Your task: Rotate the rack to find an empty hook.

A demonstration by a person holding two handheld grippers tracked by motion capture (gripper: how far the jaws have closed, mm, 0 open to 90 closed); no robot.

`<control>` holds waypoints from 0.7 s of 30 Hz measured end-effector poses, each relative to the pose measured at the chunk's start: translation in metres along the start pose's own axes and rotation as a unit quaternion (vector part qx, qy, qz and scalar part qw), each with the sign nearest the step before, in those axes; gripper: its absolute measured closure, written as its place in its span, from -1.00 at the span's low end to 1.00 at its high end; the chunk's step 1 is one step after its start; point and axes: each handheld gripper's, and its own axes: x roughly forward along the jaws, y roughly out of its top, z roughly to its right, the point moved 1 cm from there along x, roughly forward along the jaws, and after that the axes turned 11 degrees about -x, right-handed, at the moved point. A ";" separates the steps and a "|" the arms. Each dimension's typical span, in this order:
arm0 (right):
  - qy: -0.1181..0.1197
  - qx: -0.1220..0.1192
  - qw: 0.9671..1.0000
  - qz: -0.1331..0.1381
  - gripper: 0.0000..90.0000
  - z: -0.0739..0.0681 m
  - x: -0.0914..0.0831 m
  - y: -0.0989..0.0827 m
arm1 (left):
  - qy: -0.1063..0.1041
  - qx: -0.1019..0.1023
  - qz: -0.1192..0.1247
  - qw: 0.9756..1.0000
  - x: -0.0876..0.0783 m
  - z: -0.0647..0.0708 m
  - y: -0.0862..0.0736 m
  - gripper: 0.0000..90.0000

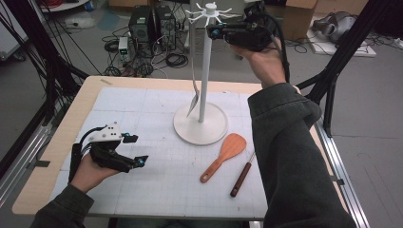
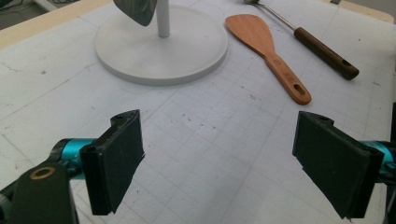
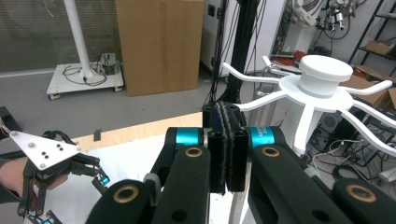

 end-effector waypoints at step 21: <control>0.013 0.028 1.000 0.009 0.48 -0.006 -0.018 -0.026 | 0.003 -0.002 0.003 1.000 0.000 -0.002 0.000 -0.64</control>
